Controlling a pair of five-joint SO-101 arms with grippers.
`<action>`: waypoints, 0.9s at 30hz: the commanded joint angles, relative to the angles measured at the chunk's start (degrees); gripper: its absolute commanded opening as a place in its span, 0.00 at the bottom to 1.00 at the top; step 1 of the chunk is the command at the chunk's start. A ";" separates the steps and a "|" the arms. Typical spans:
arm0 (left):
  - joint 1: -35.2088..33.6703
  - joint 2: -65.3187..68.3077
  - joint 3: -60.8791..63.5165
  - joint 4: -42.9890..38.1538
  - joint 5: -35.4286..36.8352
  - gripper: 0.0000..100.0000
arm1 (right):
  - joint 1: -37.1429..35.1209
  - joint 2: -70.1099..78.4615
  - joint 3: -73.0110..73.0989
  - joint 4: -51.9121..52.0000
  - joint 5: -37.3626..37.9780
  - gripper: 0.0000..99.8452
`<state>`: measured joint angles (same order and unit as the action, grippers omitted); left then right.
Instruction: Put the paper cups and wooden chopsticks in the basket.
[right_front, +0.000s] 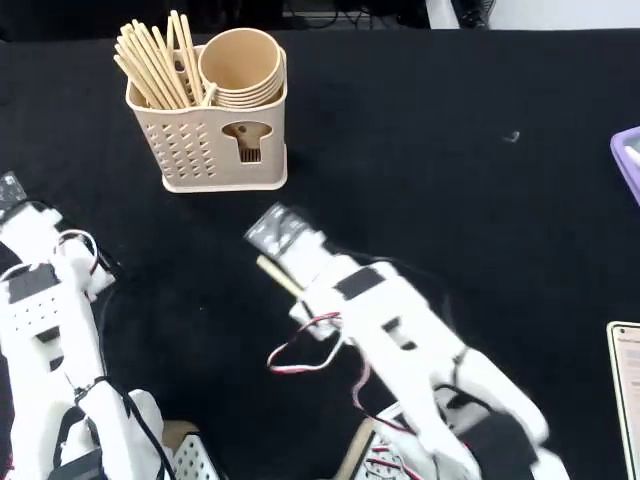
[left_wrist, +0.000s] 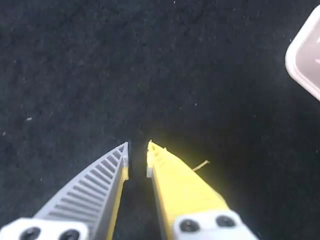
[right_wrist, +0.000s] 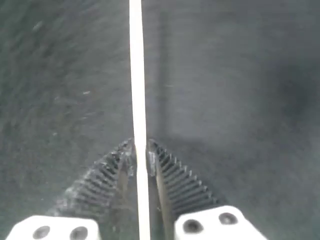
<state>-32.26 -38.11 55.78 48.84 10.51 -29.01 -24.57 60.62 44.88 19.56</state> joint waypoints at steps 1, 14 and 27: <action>0.04 -1.23 8.13 -11.43 0.88 0.07 | 3.16 -17.10 -2.24 7.30 -4.22 0.01; 8.92 -1.05 18.33 -26.02 0.53 0.07 | -0.70 -46.02 -11.65 -12.04 -19.25 0.01; 11.21 -1.05 20.62 -30.33 0.44 0.07 | -6.95 -6.29 -28.70 -62.15 -20.48 0.01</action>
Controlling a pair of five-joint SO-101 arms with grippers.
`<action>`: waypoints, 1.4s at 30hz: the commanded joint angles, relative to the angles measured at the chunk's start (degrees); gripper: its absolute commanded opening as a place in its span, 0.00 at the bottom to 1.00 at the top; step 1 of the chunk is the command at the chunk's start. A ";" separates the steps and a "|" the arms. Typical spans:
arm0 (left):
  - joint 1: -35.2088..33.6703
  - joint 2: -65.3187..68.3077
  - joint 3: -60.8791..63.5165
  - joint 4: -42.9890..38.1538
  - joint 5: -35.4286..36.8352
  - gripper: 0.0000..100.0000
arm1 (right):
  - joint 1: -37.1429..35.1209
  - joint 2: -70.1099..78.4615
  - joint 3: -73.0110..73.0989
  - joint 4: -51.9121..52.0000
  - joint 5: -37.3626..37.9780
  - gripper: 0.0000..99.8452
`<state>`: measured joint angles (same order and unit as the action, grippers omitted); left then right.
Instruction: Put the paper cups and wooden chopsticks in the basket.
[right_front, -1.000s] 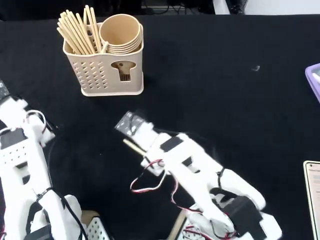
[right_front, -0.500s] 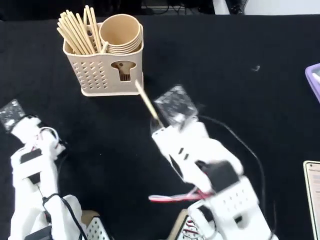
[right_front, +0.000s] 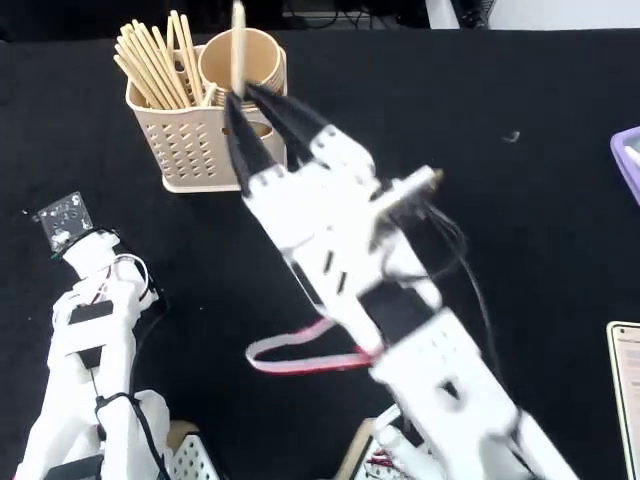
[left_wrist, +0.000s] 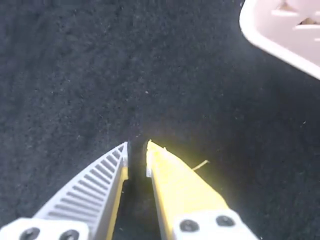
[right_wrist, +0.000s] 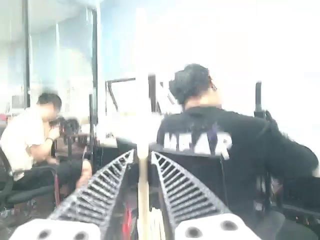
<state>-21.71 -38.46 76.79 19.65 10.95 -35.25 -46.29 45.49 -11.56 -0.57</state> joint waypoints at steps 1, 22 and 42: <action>0.66 -0.70 -0.40 -1.14 0.00 0.07 | -0.70 19.38 -17.71 -4.84 -0.35 0.01; 1.01 -0.70 -0.40 -1.14 0.00 0.07 | 3.34 75.82 -86.46 22.07 -0.79 0.01; 1.01 -4.75 -0.57 5.45 -0.09 0.03 | 8.62 81.80 -138.59 93.36 -0.79 0.02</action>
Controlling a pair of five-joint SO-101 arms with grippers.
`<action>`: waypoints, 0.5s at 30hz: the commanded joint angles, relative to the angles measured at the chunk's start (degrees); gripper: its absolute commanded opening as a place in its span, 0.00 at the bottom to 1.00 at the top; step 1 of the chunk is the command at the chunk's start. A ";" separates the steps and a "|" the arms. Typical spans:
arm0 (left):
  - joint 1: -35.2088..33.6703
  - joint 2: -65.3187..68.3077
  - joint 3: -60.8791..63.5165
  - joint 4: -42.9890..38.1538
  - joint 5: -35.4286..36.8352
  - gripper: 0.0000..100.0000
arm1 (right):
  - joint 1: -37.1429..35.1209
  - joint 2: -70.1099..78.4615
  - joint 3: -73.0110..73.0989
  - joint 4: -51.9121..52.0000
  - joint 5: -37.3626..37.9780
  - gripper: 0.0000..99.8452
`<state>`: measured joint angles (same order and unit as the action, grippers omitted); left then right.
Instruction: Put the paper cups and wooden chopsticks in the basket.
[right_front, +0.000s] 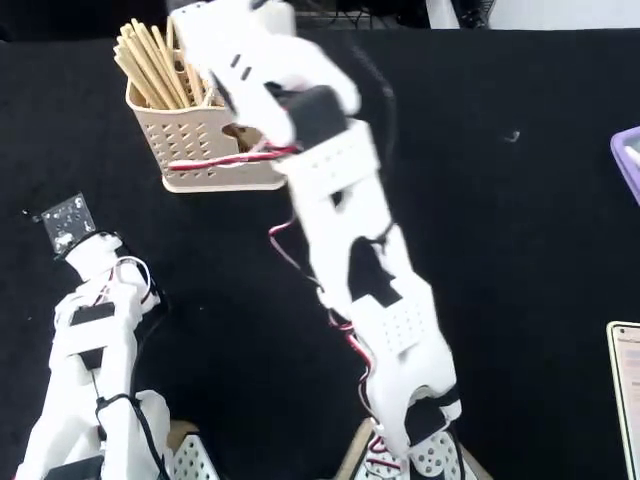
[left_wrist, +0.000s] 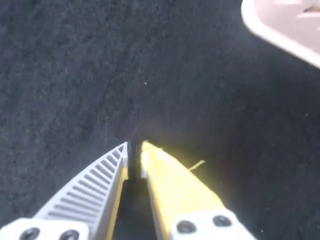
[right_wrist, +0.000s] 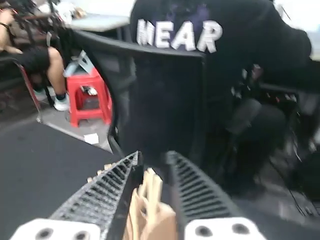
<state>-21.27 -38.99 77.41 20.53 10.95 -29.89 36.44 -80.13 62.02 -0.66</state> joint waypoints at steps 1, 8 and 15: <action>0.66 -6.33 -1.54 7.65 -0.09 0.03 | 3.96 -0.92 -14.81 24.26 -0.70 0.02; 3.21 -33.41 7.96 16.00 -3.52 0.03 | 8.62 -3.74 -14.64 39.30 -0.79 0.01; 9.98 -67.43 17.01 32.18 -11.25 0.03 | 11.78 -8.31 -10.86 39.56 -5.63 0.01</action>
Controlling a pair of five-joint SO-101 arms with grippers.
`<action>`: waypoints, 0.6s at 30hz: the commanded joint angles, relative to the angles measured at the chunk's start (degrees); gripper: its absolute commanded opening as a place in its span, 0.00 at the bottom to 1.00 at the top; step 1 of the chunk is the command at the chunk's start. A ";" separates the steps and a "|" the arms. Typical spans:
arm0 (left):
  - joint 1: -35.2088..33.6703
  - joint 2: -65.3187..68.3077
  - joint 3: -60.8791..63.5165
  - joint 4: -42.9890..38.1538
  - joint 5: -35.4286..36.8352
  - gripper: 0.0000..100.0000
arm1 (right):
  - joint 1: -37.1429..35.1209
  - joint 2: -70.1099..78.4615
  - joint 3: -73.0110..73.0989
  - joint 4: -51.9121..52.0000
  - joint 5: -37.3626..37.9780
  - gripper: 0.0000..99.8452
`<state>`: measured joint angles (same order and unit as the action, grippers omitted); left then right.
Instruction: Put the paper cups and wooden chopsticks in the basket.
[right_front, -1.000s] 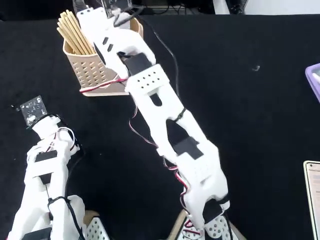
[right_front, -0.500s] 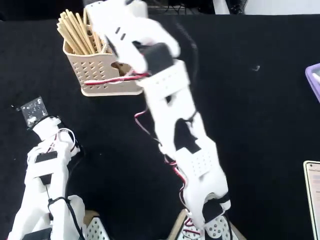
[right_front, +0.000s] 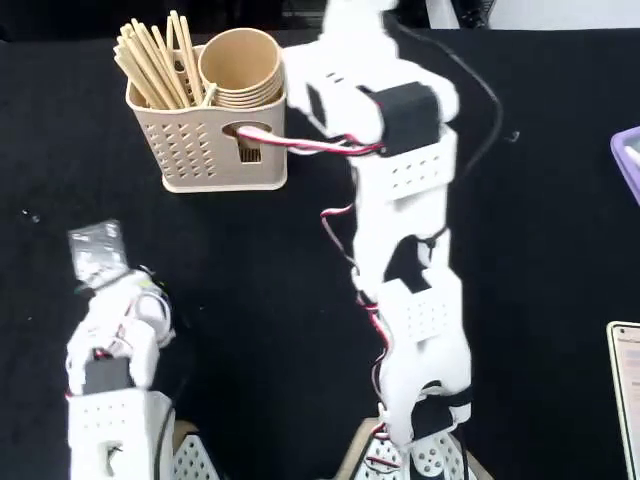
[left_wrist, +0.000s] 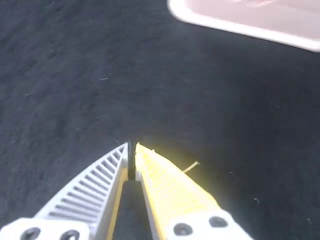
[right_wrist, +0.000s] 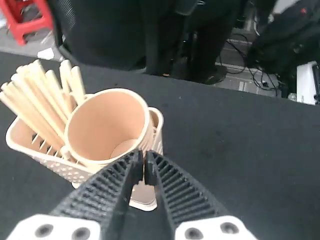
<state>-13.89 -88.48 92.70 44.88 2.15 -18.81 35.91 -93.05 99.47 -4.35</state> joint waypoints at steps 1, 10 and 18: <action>2.77 -16.97 1.80 7.56 -2.55 0.03 | 0.44 -9.98 4.26 2.11 -2.02 0.01; 3.30 -13.19 1.45 5.10 -2.20 0.03 | -4.22 -41.01 40.31 0.97 -1.58 0.01; 3.38 -16.18 3.82 4.75 -2.55 0.03 | -4.22 -66.77 82.77 -7.47 -1.49 0.01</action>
<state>-11.52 -103.96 95.69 50.59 0.13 -21.98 -19.12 -32.31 96.75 -5.76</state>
